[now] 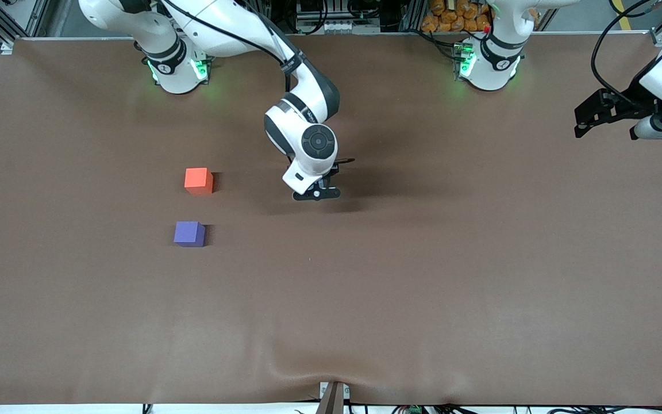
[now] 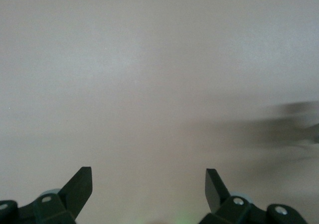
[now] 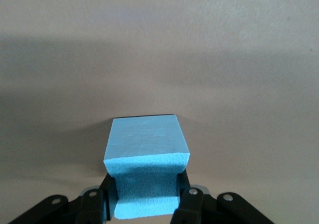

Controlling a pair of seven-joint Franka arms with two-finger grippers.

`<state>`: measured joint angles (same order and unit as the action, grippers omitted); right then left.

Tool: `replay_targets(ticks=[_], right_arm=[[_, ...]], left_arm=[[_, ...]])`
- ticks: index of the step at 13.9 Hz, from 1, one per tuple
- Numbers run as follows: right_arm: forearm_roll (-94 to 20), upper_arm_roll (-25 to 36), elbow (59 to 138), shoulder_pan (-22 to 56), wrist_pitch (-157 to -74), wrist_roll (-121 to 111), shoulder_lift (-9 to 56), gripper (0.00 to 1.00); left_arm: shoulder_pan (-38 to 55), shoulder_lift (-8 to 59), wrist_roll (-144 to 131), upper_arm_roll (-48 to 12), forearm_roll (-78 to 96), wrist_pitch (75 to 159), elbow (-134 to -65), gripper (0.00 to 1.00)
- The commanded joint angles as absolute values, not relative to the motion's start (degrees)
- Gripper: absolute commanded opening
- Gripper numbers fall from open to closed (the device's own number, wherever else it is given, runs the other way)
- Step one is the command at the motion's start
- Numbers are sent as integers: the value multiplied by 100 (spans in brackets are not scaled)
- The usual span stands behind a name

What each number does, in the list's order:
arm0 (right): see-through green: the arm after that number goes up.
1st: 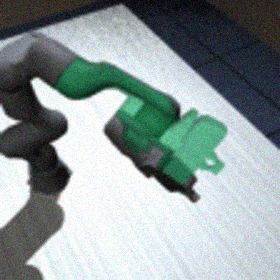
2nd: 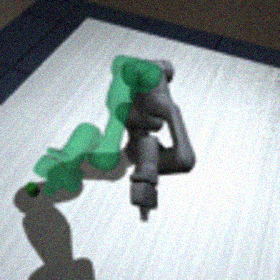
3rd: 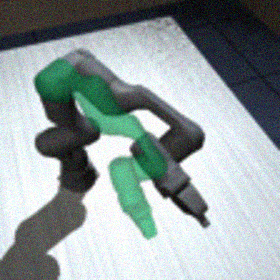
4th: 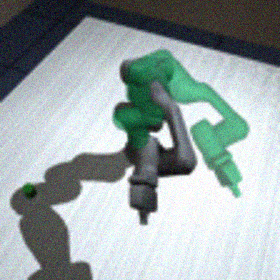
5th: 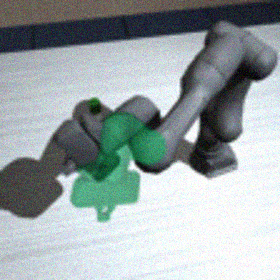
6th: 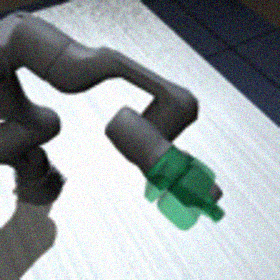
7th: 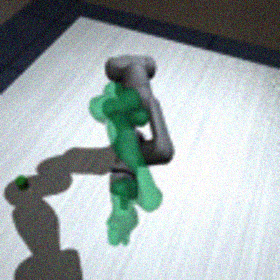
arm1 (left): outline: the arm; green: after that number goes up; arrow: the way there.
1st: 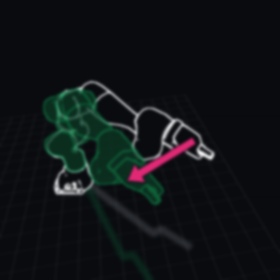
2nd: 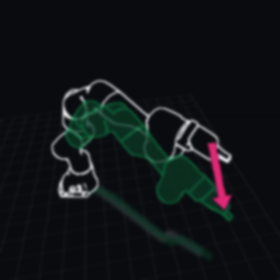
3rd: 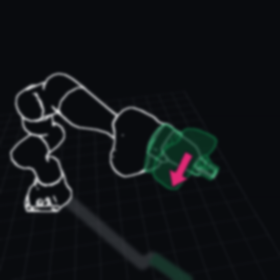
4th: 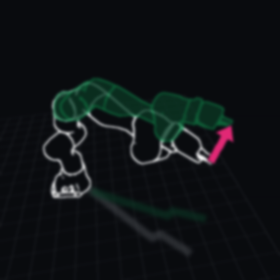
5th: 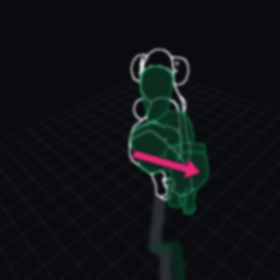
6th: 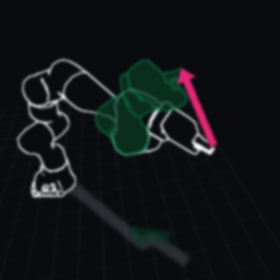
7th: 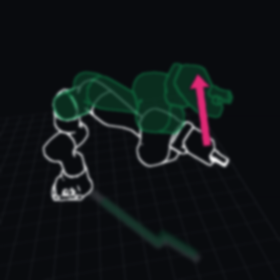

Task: Place blue block between orange and purple blocks
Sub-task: 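Carry the blue block with the right gripper toward the orange block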

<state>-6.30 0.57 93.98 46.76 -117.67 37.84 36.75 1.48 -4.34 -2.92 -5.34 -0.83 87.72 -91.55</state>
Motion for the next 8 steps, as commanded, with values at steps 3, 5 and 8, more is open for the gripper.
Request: replay_targets(ticks=[3, 5, 8], right_arm=[[-589, 88, 9132, 4124, -10840, 3256, 2964, 0], [-589, 97, 9123, 3755, -10652, 2805, 2708, 0], [-580, 105, 9219, 3270, -10609, 2523, 2445, 0]], left_arm=[[53, -501, -35, -545, -9, 8569, -9105, 100], [61, -501, -79, -580, 0, 8552, -9140, 100], [53, -510, -44, -598, 9, 8508, -9167, 100]])
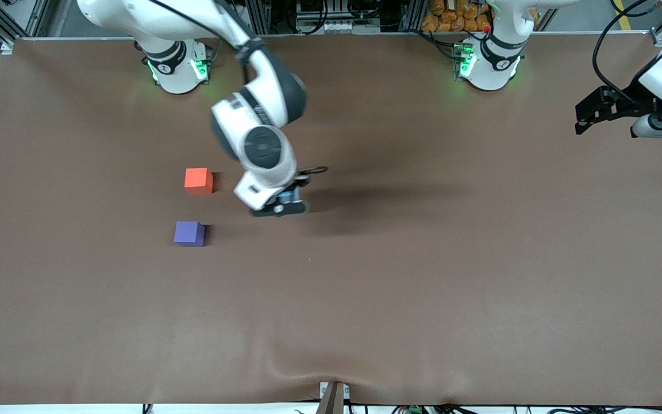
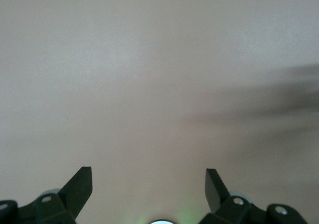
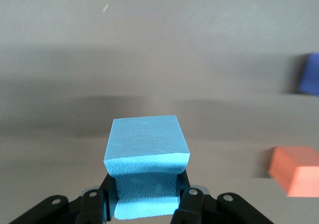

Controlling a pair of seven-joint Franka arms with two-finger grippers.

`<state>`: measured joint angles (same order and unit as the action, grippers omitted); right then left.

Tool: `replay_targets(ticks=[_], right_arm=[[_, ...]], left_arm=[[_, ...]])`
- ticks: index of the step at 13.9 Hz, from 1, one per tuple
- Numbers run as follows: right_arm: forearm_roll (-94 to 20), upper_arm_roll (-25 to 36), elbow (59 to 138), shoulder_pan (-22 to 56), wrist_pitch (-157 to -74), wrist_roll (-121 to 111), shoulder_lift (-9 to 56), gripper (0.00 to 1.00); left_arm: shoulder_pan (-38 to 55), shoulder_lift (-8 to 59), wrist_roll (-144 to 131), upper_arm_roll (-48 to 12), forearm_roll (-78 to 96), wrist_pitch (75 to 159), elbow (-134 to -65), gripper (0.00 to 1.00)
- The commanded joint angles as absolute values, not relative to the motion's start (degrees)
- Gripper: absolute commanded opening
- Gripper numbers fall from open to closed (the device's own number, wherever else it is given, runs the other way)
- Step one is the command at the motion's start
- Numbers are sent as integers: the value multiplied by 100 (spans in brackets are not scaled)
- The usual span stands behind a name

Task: Place blue block between orange and purple blocks
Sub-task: 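Carry the blue block with the right gripper toward the orange block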

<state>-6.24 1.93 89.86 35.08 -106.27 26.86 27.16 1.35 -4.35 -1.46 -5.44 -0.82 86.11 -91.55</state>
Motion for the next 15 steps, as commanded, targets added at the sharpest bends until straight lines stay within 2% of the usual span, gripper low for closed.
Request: replay_targets(ticks=[1, 4, 6, 10, 12, 15], right_arm=[[-580, 114, 9281, 3183, -10521, 2522, 2278, 0], [-554, 114, 9368, 2708, -10249, 2339, 2092, 0], [-536, 114, 9745, 2436, -10265, 1910, 1882, 0], [-370, 123, 11159, 2092, -11239, 1547, 1425, 0], [-256, 123, 11521, 2066, -11495, 1547, 1345, 0], [-106, 123, 11654, 1934, -11523, 1538, 1336, 0]], left_arm=[[44, -510, -35, -589, 9, 8499, -9167, 100], [44, -510, -35, -571, 17, 8499, -9158, 100], [44, -510, -35, -554, 18, 8499, -9150, 100], [35, -501, -35, -554, 113, 8508, -9141, 100], [18, -501, -35, -554, 132, 8517, -9132, 100], [18, -501, -44, -545, 132, 8517, -9132, 100]])
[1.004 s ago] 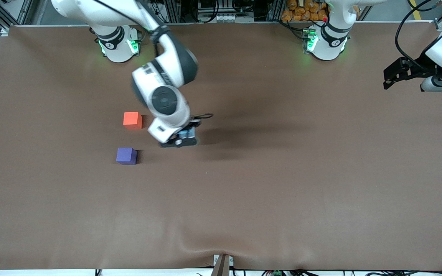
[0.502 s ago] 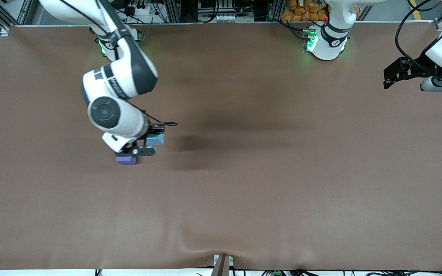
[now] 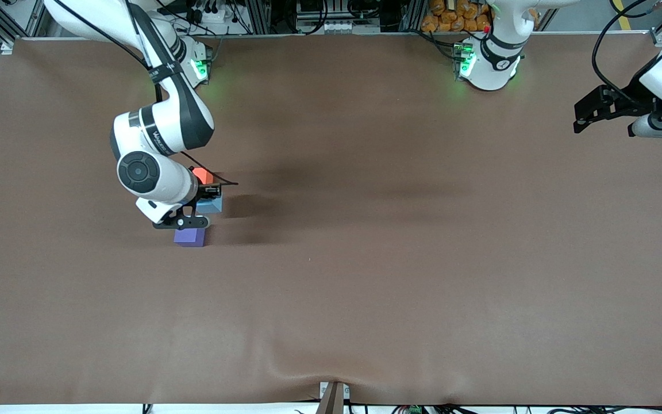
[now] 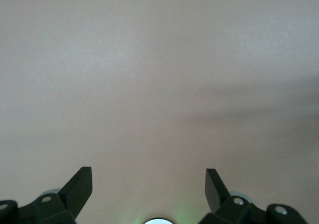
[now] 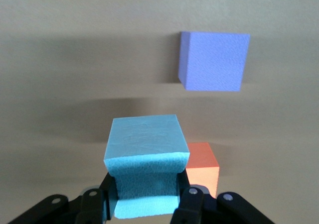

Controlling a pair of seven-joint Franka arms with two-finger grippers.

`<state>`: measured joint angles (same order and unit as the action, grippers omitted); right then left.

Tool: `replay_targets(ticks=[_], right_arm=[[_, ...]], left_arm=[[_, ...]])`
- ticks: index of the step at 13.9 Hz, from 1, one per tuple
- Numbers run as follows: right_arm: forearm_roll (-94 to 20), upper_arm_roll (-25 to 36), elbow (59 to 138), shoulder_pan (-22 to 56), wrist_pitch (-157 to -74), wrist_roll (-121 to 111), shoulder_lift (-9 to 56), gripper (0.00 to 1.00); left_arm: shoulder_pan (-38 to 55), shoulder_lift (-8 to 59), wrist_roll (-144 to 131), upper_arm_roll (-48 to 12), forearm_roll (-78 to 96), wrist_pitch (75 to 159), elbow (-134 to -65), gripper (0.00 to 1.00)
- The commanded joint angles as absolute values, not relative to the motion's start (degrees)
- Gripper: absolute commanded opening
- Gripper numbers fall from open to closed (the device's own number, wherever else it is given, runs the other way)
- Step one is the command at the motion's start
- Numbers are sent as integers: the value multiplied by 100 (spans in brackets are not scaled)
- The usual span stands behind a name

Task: Place blue block between orange and purple blocks
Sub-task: 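Lower the blue block between the orange and purple blocks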

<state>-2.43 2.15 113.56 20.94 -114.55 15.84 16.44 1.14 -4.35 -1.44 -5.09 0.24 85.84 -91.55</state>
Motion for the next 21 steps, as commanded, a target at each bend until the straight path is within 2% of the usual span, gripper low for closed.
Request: replay_targets(ticks=[1, 7, 15, 18, 21], right_arm=[[-88, 123, 11680, 1890, -11522, 1529, 1345, 0], [26, 114, 11927, 1442, -11786, 1380, 1406, 0], [26, 114, 11979, 1450, -12111, 1380, 1625, 0], [26, 114, 12269, 1398, -12803, 1380, 1766, 0], [26, 114, 12287, 1380, -12911, 1380, 1863, 0]], left_arm=[[18, -501, -44, -545, 132, 8517, -9132, 100], [18, -501, -44, -554, 132, 8525, -9132, 100], [18, -510, -44, -545, 132, 8534, -9123, 100], [18, -501, -44, -545, 132, 8534, -9132, 100], [18, -501, -44, -545, 123, 8543, -9132, 100]])
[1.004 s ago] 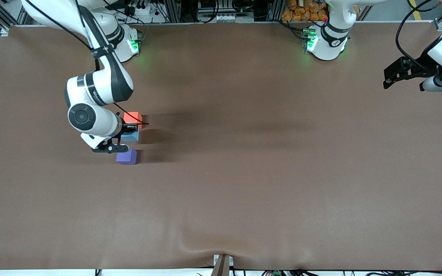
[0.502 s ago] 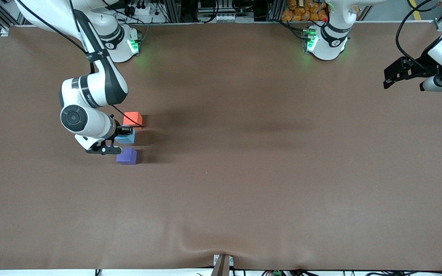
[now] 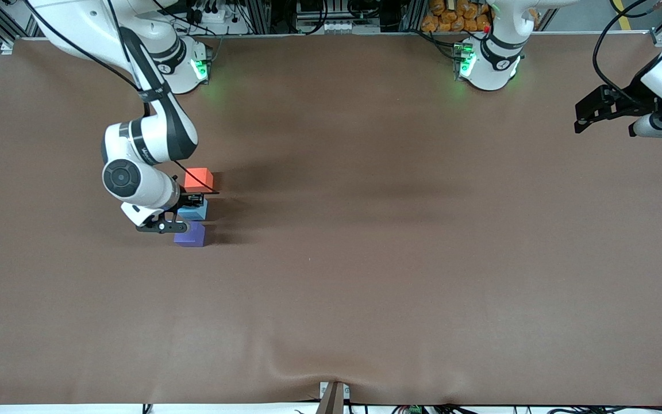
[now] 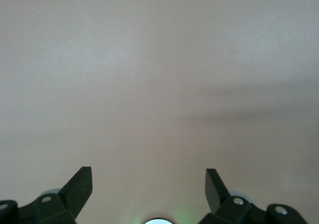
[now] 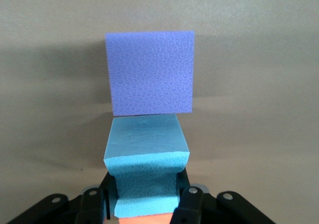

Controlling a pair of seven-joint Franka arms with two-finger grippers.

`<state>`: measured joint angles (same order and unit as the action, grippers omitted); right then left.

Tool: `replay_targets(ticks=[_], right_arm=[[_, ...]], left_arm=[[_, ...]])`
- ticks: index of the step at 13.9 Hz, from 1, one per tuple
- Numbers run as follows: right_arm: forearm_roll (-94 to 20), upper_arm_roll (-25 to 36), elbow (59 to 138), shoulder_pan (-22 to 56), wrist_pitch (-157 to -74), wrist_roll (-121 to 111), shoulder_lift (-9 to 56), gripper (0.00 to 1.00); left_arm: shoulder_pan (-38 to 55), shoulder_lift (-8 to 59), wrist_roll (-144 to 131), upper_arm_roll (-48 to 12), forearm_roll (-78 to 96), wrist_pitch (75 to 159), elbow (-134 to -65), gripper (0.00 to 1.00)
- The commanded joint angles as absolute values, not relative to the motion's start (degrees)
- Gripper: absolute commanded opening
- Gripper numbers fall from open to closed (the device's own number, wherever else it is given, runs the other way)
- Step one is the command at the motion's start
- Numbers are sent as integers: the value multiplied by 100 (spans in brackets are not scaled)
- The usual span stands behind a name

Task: Place blue block between orange and purple blocks
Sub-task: 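Lower the blue block between the orange and purple blocks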

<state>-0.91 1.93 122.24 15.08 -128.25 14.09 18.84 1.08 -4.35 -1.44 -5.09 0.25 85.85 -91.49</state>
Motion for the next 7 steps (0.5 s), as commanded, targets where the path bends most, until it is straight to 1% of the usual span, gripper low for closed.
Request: replay_targets(ticks=[1, 7], right_arm=[[26, 114, 12287, 1380, -12920, 1371, 1881, 0], [26, 114, 12313, 1354, -13068, 1380, 2004, 0]], left_arm=[[18, -501, -44, -545, 123, 8543, -9132, 100], [18, -501, -44, -545, 123, 8543, -9132, 100]])
